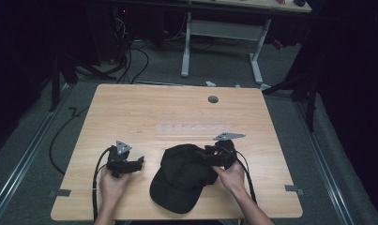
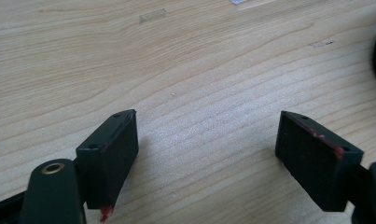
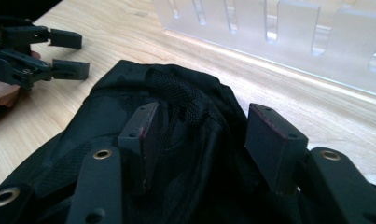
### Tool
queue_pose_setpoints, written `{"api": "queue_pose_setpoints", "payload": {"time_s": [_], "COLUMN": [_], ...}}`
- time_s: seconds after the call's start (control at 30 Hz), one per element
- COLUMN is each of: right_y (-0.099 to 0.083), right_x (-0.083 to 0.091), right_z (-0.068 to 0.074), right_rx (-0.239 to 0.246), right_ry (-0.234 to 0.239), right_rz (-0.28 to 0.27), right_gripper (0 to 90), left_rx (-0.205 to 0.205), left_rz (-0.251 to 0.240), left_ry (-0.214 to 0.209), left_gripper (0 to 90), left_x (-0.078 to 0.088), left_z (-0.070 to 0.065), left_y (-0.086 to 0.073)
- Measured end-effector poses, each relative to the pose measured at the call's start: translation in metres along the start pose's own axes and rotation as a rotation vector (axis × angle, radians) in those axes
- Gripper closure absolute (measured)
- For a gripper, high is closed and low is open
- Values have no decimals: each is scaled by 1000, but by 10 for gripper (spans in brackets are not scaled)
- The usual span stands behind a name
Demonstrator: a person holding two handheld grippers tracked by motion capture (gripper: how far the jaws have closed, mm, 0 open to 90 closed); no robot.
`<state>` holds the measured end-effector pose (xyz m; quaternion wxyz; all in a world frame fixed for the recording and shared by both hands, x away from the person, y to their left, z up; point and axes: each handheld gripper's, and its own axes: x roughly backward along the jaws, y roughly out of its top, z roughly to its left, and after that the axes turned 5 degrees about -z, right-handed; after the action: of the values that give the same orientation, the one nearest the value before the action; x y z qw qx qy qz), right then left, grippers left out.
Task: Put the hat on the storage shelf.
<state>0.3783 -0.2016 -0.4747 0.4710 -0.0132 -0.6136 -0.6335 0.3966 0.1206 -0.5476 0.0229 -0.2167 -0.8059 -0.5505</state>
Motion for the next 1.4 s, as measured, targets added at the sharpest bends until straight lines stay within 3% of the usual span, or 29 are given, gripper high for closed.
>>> {"api": "queue_pose_setpoints", "payload": {"time_s": [0.37,0.53,0.57,0.73,0.83,1.03,1.4], "right_y": [-1,-2,-3,-3,-2,0,7], "right_x": [-12,-17,-19,-20,-19,-13,3], "right_z": [-5,-5,-5,-7,-6,-10,-10], "right_rx": [-34,-32,-35,-50,-44,-60,-6], "right_ry": [8,29,31,51,53,105,133], "right_rz": [63,100,110,104,103,91,26], "right_gripper": [510,623,679,769,777,791,799], "left_rx": [3,3,3,5,5,7,4], "left_rz": [-1,-1,-2,-7,-7,-6,16], "left_ry": [2,3,3,8,7,6,-6], "left_gripper": [220,220,220,241,246,246,226], "left_x": [0,-1,-1,-1,-1,-1,0], "left_z": [0,0,0,0,0,0,-1], "left_y": [0,0,0,1,1,1,1]}}
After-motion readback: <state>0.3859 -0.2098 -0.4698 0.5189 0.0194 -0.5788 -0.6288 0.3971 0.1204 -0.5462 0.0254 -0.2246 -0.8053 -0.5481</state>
